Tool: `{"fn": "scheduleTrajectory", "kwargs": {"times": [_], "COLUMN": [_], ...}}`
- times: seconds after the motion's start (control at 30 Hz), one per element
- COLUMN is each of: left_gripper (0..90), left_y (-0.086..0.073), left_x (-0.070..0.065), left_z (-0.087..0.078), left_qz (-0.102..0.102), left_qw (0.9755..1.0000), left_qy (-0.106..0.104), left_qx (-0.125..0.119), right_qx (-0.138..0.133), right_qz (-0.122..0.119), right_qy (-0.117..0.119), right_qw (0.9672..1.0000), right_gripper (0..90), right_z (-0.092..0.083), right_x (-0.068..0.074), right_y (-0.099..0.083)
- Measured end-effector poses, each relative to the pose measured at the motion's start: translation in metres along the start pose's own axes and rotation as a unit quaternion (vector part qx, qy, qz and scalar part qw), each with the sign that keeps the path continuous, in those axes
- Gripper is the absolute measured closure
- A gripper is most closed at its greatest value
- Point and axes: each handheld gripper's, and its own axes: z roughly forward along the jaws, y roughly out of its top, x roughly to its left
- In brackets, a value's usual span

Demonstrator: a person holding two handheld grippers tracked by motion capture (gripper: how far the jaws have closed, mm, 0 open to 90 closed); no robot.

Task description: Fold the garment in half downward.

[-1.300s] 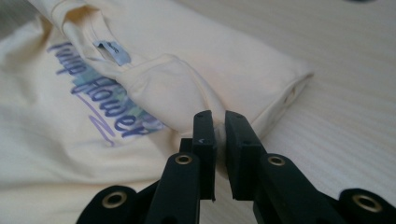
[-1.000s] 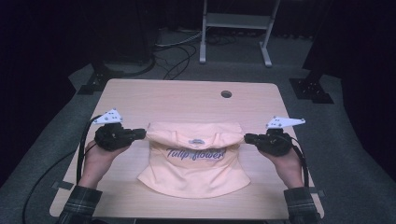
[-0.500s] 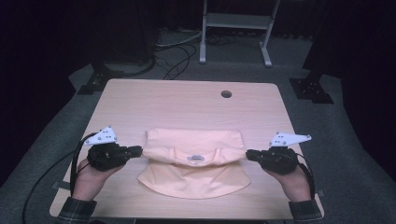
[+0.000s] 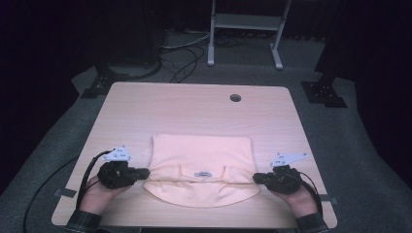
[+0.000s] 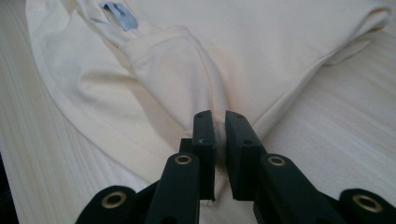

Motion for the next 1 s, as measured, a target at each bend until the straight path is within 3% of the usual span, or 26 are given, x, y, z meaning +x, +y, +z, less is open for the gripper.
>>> {"fn": "scheduleTrajectory", "kwargs": {"times": [0.17, 0.4, 0.5, 0.67, 0.7, 1.0], "left_gripper": [81.7, 73.5, 66.1, 55.5, 47.9, 32.5], "left_y": [-0.006, -0.009, -0.01, -0.01, -0.011, -0.013], "left_x": [0.003, 0.006, 0.006, 0.005, 0.004, 0.005], "left_z": [0.008, 0.012, 0.014, 0.015, 0.015, 0.016], "left_qz": [-0.006, -0.007, -0.009, -0.01, -0.01, -0.008], "left_qw": [0.9996, 0.9989, 0.9986, 0.9987, 0.9989, 0.9995], "left_qy": [-0.007, -0.011, -0.014, -0.019, -0.013, -0.001], "left_qx": [0.028, 0.045, 0.05, 0.047, 0.044, 0.032], "right_qx": [0.02, 0.016, 0.01, 0.0, -0.003, -0.015], "right_qz": [-0.004, -0.002, 0.001, -0.002, -0.004, -0.003], "right_qy": [0.002, 0.007, 0.008, 0.019, 0.018, 0.027], "right_qw": [0.9998, 0.9998, 0.9999, 0.9998, 0.9998, 0.9995], "right_gripper": [82.8, 78.2, 65.9, 53.7, 48.1, 26.2], "right_z": [0.008, 0.009, 0.009, 0.009, 0.009, 0.011], "right_x": [0.0, -0.001, -0.002, 0.0, 0.001, 0.001], "right_y": [-0.003, -0.005, -0.006, -0.01, -0.011, -0.015]}}
